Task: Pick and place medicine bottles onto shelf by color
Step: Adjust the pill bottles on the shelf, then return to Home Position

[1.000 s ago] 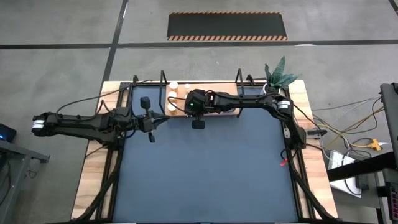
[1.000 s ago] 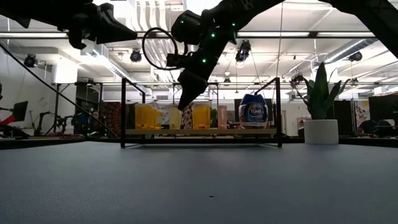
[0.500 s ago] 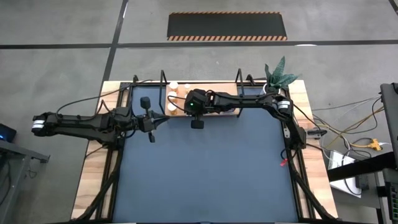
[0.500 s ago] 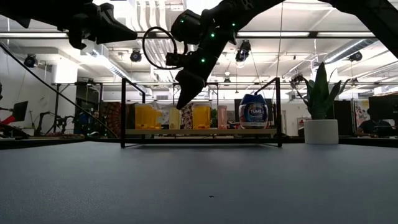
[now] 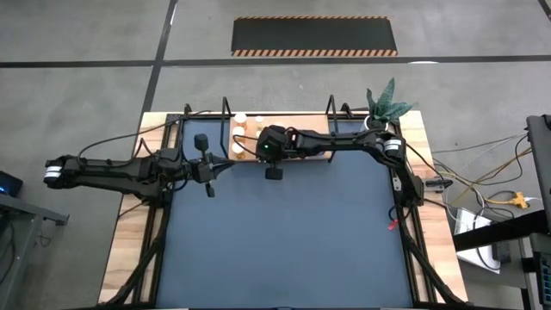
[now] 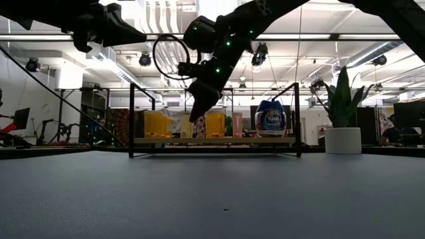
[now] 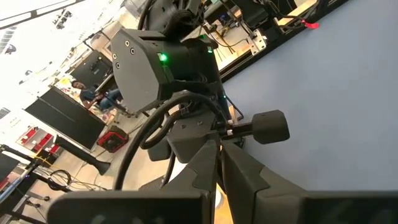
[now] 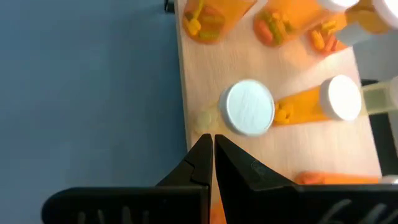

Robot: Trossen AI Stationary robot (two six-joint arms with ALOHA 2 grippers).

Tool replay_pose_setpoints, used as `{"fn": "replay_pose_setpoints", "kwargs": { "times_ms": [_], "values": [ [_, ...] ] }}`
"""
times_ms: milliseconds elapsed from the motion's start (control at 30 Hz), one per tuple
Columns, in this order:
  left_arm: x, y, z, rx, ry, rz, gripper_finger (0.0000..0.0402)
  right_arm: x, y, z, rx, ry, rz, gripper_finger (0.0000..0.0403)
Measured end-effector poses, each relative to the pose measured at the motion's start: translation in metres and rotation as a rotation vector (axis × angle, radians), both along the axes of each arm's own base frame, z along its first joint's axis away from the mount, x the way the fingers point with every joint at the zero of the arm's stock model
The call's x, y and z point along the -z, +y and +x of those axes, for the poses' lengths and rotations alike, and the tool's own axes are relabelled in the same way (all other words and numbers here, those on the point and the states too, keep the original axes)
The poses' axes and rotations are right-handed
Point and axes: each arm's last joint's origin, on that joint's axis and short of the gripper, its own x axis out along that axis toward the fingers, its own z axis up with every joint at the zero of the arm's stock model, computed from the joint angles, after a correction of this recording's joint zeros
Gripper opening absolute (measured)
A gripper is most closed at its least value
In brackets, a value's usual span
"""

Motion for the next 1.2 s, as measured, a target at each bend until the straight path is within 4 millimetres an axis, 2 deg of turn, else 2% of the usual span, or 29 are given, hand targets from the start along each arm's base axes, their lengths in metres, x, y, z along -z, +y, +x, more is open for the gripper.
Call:
{"fn": "replay_pose_setpoints", "kwargs": {
  "times_ms": [467,633,800,967,1067,1200],
  "values": [
    [0.000,0.000,0.000,0.000,0.000,0.000,0.0008,0.002,0.000,0.002,-0.030,-0.025,-0.031,0.0009],
    [0.000,0.000,0.000,0.000,0.000,0.000,0.0008,-0.015,0.011,-0.005,-0.053,-0.016,-0.032,0.0009],
    [-0.002,0.000,0.003,-0.001,-0.028,-0.008,0.0008,-0.041,0.032,-0.025,-0.083,-0.023,-0.029,0.0009],
    [-0.006,0.000,0.014,-0.002,-0.111,-0.029,0.0008,-0.059,0.066,-0.054,-0.156,-0.061,-0.033,0.0009],
    [-0.006,0.000,0.023,-0.002,-0.161,-0.104,0.0008,-0.060,0.083,-0.072,-0.197,-0.120,-0.040,0.0009],
    [0.003,-0.002,0.038,0.064,-0.174,-0.311,0.0008,-0.052,0.103,-0.099,-0.249,-0.242,-0.049,0.0009]
  ]
}}
